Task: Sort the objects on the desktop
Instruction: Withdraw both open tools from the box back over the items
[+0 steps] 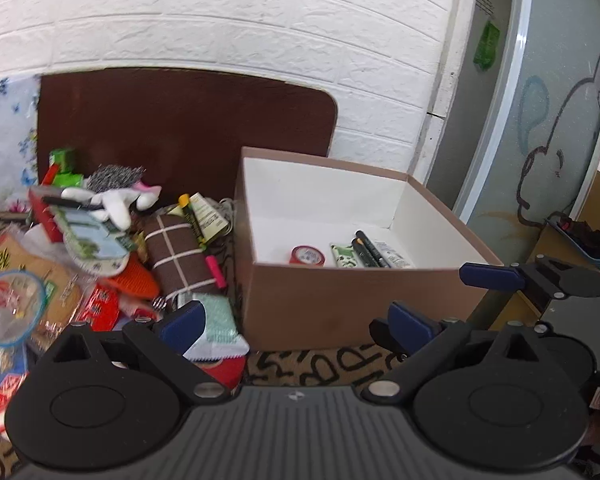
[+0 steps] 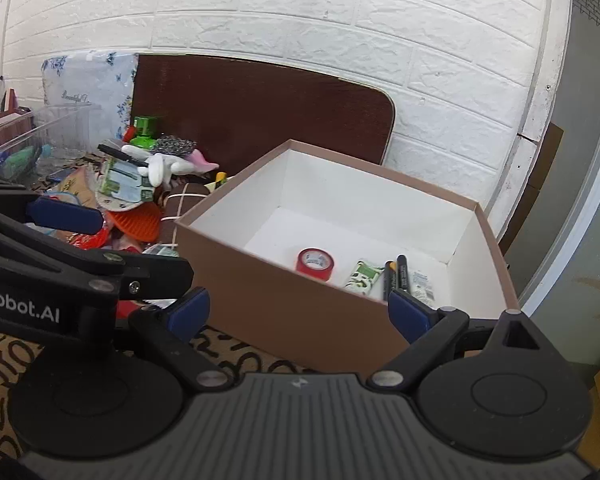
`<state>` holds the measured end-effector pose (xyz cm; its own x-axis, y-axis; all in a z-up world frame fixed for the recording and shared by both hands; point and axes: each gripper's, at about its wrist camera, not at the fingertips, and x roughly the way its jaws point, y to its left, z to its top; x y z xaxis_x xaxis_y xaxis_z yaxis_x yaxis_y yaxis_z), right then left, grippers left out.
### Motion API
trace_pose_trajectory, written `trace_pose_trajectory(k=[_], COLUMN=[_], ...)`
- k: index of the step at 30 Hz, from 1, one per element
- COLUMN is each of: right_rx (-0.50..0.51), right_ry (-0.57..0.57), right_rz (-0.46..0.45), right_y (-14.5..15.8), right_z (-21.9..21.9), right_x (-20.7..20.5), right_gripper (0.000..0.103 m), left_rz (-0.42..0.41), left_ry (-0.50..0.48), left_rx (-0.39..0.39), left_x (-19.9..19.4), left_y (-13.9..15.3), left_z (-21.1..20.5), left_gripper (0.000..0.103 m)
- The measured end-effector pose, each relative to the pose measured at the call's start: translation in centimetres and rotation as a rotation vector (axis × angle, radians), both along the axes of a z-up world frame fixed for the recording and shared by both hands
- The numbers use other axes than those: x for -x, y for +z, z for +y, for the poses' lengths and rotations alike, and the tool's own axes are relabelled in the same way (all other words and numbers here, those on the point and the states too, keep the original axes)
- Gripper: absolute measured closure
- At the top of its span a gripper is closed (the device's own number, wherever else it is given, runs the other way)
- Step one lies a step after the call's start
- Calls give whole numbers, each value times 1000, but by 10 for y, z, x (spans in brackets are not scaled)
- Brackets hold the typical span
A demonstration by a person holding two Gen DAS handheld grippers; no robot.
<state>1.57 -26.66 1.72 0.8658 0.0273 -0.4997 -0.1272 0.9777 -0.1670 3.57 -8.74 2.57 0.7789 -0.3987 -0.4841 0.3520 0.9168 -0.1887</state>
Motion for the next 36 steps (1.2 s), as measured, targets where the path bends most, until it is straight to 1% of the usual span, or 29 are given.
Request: trace_pose_trajectory(k=[4, 9, 11, 16, 20, 22, 24, 26, 27, 30, 33, 36], right_rx=[-20, -27, -13, 56, 71, 67, 44, 12, 4, 7, -2, -33], right_ry=[4, 19, 33, 113, 163, 185, 218, 258, 280, 328, 380, 434], right_rz=[9, 21, 22, 39, 61, 72, 77, 87, 93, 111, 135, 157], right_y=[-10, -25, -33, -54, -63, -66, -67, -66, -67, -72, -78, -83], right_z=[12, 32, 44, 82, 108, 118, 125, 133, 138, 154, 169, 182], right_x=[9, 17, 19, 22, 19, 16, 13, 11, 9, 4, -3, -12], right_gripper=[9, 9, 9, 9, 9, 9, 9, 9, 9, 9, 9, 10], left_rz=[19, 32, 47, 71, 87, 96, 113, 125, 129, 133, 160, 191], left_ry=[22, 45, 67, 137, 184, 201, 229, 277, 302, 354, 377, 389], left_rx=[2, 32, 41, 23, 26, 42, 82, 128, 138, 150, 154, 151], left_x=[10, 21, 25, 37, 41, 40, 37, 33, 30, 22, 13, 2], left_y=[-10, -28, -37, -56, -65, -69, -71, -71, -71, -73, -79, -84], left_z=[13, 36, 46, 75, 98, 111, 128, 146, 153, 171, 185, 197], left_gripper=[3, 3, 3, 3, 5, 5, 5, 5, 5, 5, 7, 9])
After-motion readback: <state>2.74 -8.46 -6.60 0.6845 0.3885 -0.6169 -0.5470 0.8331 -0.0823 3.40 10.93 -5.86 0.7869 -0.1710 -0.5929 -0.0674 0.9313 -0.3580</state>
